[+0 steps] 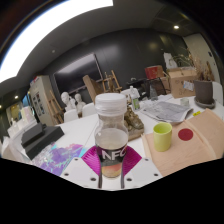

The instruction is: Pour water

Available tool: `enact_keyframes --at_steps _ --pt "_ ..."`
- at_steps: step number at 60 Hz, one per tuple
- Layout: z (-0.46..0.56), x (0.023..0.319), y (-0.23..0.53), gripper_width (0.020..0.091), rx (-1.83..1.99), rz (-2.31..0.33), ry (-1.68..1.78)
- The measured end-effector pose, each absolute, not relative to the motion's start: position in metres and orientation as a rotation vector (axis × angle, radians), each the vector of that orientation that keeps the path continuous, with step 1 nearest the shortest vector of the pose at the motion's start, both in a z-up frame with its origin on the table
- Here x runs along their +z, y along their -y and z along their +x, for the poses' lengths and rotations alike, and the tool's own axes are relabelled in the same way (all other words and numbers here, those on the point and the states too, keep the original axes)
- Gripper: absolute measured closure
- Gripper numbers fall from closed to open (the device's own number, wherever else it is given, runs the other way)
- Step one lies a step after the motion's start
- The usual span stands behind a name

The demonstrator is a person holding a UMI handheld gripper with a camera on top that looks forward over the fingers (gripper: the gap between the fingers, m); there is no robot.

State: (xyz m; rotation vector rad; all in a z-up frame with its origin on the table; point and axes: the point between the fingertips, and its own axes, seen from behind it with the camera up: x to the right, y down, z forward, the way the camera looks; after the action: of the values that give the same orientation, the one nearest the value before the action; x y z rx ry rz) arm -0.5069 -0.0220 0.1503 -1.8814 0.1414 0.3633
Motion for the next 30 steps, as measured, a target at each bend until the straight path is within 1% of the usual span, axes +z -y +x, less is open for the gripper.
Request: enact_keyframes --at_steps 5,7,10,14,20,30 --pt "-0.512 0.193 -0.009 0.0864 0.534 -1.805 -0.275" --pt "-0.508 0.205 -0.024 0.0865 0.623 -1.776 -0.336" --pt "-0.505 0.221 -0.042 0.0865 0.754 -1.738 -0.44" --pt "-0.501 0.233 -0.062 0.0865 0.928 -1.687 -0.604" --pt "-0.488 0.232 -0.091 0.0868 1.171 -1.605 -0.85" --pt "-0.47 0.207 -0.125 0.0866 1.469 -1.45 -1.21"
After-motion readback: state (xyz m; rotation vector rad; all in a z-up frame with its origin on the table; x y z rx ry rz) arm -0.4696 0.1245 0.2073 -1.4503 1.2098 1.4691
